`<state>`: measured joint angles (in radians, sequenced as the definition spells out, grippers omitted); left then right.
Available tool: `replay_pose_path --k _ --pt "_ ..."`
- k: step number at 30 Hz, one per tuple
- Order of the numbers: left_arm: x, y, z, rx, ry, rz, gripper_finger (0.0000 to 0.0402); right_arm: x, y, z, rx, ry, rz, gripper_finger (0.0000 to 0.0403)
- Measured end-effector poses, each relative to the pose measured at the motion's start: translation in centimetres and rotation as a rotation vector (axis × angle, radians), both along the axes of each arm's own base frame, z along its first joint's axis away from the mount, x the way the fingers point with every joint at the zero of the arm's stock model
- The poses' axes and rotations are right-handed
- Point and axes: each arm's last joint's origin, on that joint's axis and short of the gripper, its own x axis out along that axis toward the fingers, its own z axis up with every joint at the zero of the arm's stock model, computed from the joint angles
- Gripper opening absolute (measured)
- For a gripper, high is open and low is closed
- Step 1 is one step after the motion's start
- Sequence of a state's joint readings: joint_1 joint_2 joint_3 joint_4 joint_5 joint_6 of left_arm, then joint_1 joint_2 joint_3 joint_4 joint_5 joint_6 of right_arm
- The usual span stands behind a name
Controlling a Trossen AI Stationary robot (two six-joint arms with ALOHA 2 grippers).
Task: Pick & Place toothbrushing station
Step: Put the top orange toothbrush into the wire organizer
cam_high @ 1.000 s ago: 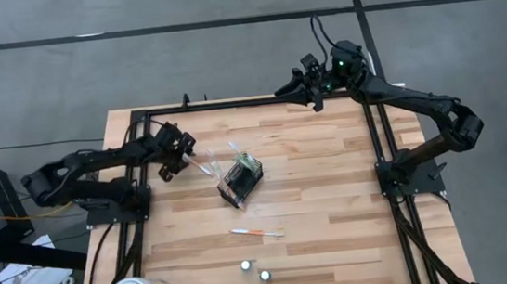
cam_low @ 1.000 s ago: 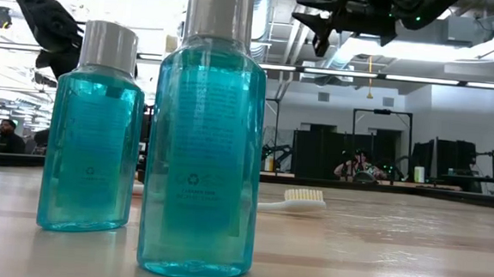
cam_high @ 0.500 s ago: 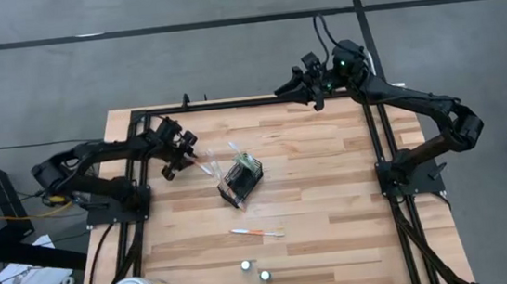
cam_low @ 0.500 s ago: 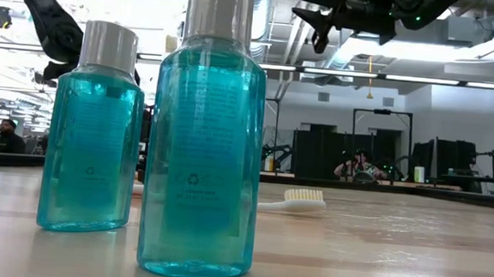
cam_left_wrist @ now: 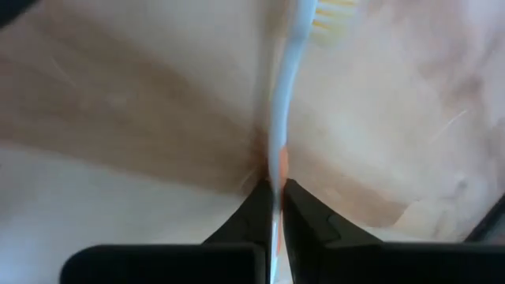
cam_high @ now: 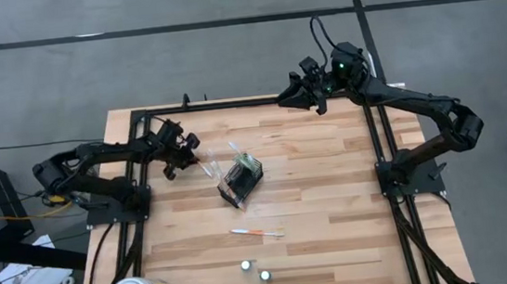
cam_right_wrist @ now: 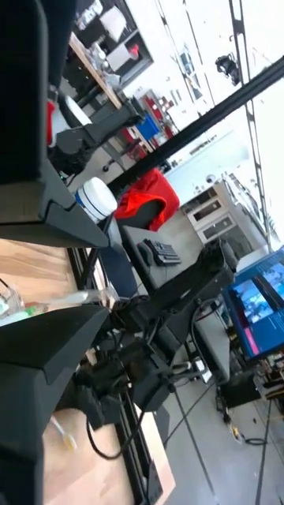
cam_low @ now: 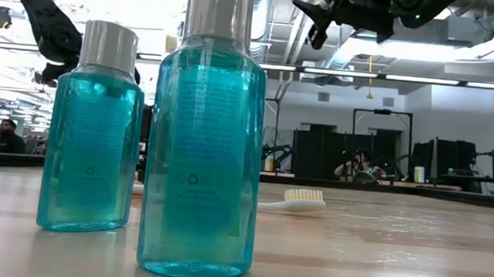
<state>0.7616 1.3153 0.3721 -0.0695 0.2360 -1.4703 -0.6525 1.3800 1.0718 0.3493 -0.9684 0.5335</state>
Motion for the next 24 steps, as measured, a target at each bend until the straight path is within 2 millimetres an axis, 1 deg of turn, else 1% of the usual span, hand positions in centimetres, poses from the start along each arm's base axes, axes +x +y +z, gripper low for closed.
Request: replay_pose_path --k 3,7,11,14,17,20,24 --pt "-0.2 0.4 1.4 0.134 -0.005 0.065 0.0007 0.3 0.5 0.1 -0.011 -0.009 0.017 0.0120" --pt "-0.9 0.7 3.6 0.295 -0.046 0.101 0.0006 0.5 0.9 0.1 -0.016 -0.013 0.033 0.0120" --pt "-1.2 0.6 6.7 0.526 -0.159 0.074 0.0006 0.7 1.2 0.1 0.000 -0.010 0.039 0.0120" --pt "-1.5 -0.2 9.0 0.685 -0.232 0.058 0.0006 0.7 1.1 0.3 0.018 -0.015 0.021 0.0120" --pt "-2.2 -1.2 11.4 0.878 -0.284 0.042 0.0006 0.8 1.0 0.3 0.023 -0.018 -0.012 0.0120" --pt "-3.3 -2.2 13.9 1.072 -0.370 0.044 0.0006 0.7 0.8 0.5 0.050 -0.027 -0.044 0.0120" --pt "-4.6 -4.0 16.9 1.284 -0.503 0.029 0.0006 0.5 0.4 0.7 0.079 -0.037 -0.098 0.0120"
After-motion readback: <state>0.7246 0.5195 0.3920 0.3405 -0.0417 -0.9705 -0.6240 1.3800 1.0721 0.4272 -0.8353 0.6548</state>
